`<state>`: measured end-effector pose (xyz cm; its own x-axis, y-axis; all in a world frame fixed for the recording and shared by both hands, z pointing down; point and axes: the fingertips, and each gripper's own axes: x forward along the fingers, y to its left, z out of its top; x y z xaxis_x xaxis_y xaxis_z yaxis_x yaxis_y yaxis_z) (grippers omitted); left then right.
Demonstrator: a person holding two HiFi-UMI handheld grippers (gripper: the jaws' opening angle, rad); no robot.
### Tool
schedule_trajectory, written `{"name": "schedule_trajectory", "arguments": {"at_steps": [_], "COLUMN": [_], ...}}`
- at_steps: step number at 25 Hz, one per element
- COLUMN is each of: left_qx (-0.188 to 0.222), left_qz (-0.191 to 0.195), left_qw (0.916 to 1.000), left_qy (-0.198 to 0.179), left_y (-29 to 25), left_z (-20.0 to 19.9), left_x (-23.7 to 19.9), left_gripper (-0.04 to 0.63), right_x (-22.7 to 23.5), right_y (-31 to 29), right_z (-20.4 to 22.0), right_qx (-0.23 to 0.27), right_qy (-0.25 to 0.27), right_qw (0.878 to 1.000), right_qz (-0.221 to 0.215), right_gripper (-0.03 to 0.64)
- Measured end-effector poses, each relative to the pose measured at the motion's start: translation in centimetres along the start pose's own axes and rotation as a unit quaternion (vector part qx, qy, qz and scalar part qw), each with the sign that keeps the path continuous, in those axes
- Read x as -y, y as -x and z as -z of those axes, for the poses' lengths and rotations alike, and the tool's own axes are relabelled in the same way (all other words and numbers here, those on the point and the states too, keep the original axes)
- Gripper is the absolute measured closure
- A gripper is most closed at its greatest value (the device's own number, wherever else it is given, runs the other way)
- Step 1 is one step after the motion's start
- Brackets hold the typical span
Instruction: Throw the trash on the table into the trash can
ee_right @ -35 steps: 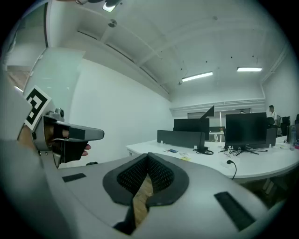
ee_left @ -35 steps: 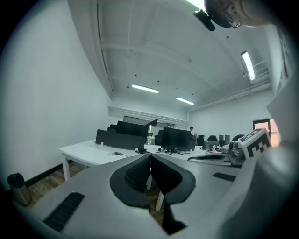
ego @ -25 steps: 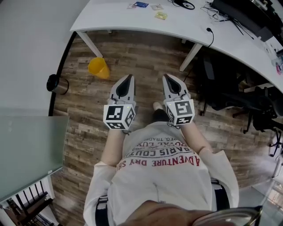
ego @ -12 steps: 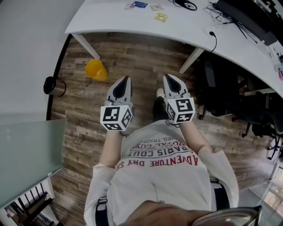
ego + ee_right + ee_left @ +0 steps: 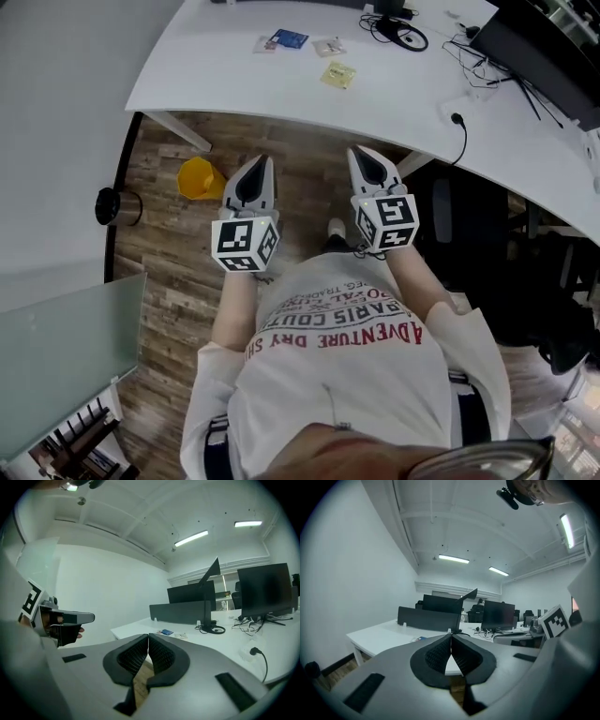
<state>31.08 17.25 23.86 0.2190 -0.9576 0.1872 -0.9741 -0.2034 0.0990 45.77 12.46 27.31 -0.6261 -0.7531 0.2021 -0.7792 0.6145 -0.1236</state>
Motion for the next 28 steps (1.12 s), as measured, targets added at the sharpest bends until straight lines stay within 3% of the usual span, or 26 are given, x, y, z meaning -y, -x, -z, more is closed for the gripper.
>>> {"name": "schedule_trajectory", "arguments": {"at_steps": [4, 8, 18, 22, 28], "left_qx": [-0.011, -0.033, -0.065, -0.083, -0.127], "left_qz": [-0.002, 0.021, 0.082, 0.128, 0.167], "left_qw": [0.9999, 0.9992, 0.9935, 0.9874, 0.9777], "left_qy": [0.007, -0.005, -0.043, -0.041, -0.015], "left_y": [-7.0, -12.2, -25.1, -30.3, -36.5], "left_z": [-0.4, 0.0, -0.1, 0.1, 3.2], "left_x": [-0.1, 0.0, -5.3, -8.1, -11.6], "left_gripper": [0.572, 0.572, 0.572, 0.572, 0.572], "right_x": [5.6, 9.7, 13.4, 15.0, 17.4], "right_y": [-4.4, -8.1, -19.7, -24.9, -30.7], "right_z": [-0.2, 0.4, 2.6, 3.6, 6.5], "right_qx": [-0.028, -0.057, -0.131, -0.170, -0.219], "right_qy": [-0.007, -0.025, -0.054, -0.056, -0.069], "right_qw": [1.000, 0.998, 0.990, 0.983, 0.968], "right_qz": [-0.003, 0.006, 0.009, 0.043, 0.096], "right_gripper": [0.591, 0.591, 0.591, 0.591, 0.589]}}
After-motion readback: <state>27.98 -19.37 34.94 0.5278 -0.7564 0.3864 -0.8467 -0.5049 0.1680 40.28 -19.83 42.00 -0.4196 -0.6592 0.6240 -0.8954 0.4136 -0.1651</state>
